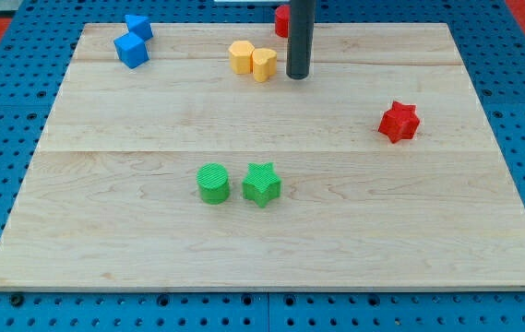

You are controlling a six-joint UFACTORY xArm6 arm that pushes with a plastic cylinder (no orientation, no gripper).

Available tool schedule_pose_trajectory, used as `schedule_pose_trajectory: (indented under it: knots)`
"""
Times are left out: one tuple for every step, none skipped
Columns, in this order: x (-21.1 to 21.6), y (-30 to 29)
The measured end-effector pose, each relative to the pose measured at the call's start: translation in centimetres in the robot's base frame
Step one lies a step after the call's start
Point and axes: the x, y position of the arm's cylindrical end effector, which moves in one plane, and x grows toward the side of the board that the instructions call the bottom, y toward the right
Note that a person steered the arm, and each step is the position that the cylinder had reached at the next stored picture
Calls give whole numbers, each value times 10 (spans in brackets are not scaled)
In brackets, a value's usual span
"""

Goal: Push the green blocks towards the bottom right side of the board

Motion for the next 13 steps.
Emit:
schedule_pose_trajectory:
  knots:
    - [22,-7]
    - [34,-8]
    - [42,-9]
    - [39,-16]
    - [39,-16]
    - [39,-16]
    - [70,-64]
    - [103,-166]
    - [103,-262]
    - [103,-286]
    - [120,-280]
    - [152,-220]
    - [163,-160]
